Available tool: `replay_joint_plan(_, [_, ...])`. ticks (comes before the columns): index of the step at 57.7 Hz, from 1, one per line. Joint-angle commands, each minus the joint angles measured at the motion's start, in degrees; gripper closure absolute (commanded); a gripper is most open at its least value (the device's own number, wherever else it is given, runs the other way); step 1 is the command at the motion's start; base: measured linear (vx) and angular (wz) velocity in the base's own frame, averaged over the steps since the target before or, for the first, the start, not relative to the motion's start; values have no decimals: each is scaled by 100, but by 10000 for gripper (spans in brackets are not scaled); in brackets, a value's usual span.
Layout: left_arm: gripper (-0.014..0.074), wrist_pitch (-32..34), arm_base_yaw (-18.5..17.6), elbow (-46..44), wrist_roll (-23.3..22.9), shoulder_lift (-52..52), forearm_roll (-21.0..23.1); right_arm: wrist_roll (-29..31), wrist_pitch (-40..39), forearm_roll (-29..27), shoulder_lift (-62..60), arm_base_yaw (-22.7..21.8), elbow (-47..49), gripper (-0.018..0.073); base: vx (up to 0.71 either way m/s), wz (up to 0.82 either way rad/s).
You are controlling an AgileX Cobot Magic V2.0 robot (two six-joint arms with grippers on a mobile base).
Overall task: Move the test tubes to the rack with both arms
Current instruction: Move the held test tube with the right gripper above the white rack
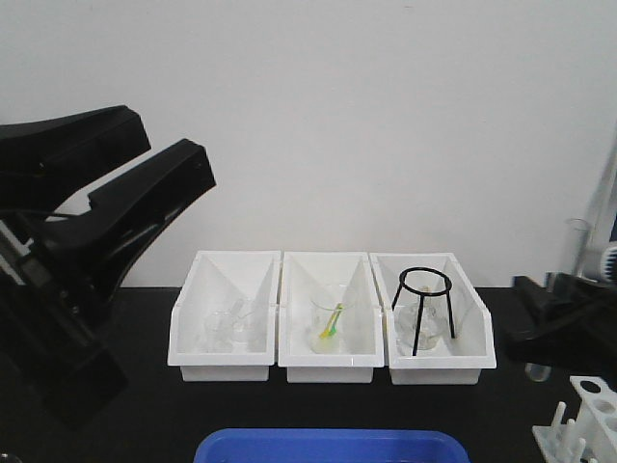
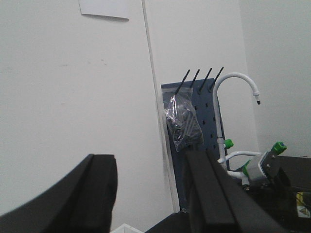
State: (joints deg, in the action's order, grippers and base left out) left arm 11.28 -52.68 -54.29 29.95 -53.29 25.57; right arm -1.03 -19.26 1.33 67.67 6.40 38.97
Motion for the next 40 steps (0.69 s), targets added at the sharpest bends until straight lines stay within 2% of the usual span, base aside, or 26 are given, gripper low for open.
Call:
replay_joint_plan(1, [162,284,-37,-220,1,83,1,-62,-852,41,-266,-544,-151,566,0,0])
replay_joint_plan(12, [162,157,-37,-220,-4,83,1,-412,-1645,164,-299,-1573,-835,566,0,0])
replay_joint_plan(22, [162,138,-37,-220,-4,75,1,-407,-1619,348,-299,-2125,-889,566,0,0])
replay_joint_plan(26, [162,138,-37,-220,-4,75,1,-407,-1636,452,-228,-2267,-889,566,0,0])
replay_joint_plan(40, [162,85,-37,-220,-4,76,1,-573,-2073,485,443,-2259,-889,566,0,0])
